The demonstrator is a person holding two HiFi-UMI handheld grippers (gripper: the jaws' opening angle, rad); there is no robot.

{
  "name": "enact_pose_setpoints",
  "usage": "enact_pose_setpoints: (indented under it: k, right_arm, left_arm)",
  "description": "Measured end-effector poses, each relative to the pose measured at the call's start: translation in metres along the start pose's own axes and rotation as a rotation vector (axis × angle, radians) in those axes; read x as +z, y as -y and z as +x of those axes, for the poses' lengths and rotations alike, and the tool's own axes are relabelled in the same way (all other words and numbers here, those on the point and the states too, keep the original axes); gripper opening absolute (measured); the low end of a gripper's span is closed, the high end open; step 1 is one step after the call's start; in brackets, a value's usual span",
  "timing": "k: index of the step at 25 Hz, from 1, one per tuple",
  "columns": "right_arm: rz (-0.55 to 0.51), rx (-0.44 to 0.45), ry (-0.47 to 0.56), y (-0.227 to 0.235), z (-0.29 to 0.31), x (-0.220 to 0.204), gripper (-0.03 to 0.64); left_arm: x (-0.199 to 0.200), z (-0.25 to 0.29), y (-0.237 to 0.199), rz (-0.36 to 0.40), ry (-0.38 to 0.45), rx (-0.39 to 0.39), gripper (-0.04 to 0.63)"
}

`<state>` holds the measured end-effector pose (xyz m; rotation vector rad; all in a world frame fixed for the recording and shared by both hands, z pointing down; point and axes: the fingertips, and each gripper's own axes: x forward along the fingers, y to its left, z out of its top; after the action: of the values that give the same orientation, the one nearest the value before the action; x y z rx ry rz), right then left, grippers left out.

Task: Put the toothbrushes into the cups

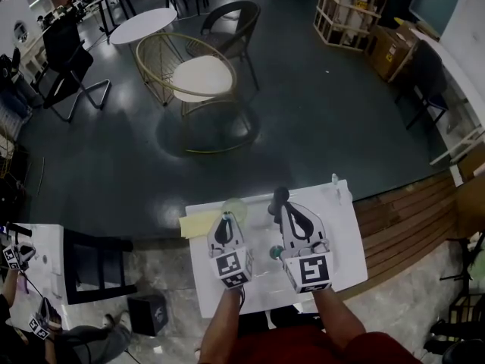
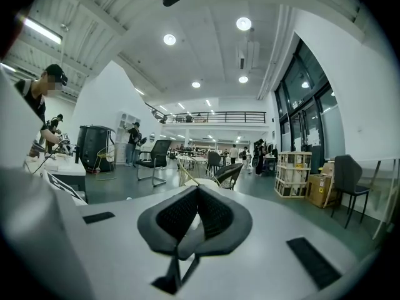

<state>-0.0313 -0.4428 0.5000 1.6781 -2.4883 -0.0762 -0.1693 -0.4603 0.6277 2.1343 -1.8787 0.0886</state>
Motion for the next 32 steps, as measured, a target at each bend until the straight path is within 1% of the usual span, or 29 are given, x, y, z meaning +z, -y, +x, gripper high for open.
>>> enact_pose_setpoints:
  k: [5,8,12,13,16,18,25,28,32]
  right_arm:
    - [-0.009,0.007,-0.007,0.0,0.002,0.002,0.028]
    - [0.003,0.004,-0.003,0.0,0.003,0.002,0.029]
    - [0.015,0.003,0.005,0.001,0.003,0.003,0.029]
    - [0.018,0.001,0.005,0.001,0.003,0.002,0.028]
    - [0.029,-0.002,0.006,0.002,0.003,0.002,0.028]
    - [0.031,0.002,0.008,0.001,0.003,0.003,0.029]
    - [0.027,0.017,0.007,-0.001,0.002,0.003,0.028]
    - [0.005,0.033,0.012,-0.003,0.0,0.001,0.028]
    - [0.032,0.029,0.014,-0.003,-0.003,0.006,0.029]
  left_arm:
    - [0.001,0.001,0.0,0.016,0.019,0.004,0.044]
    - [0.001,0.001,-0.002,0.038,0.029,0.016,0.046]
    - [-0.006,0.002,-0.002,0.038,0.006,0.015,0.046]
    - [-0.006,0.002,-0.002,0.039,0.003,0.016,0.054]
    - [-0.003,0.002,-0.002,0.041,-0.001,0.019,0.149]
    - [-0.002,0.003,-0.002,0.042,-0.005,0.018,0.175]
    - [-0.006,0.0,-0.005,0.031,-0.016,0.032,0.24]
    - [-0.008,-0.002,-0.007,0.028,-0.021,0.041,0.255]
    - [-0.012,-0.005,-0.01,0.029,-0.033,0.052,0.262]
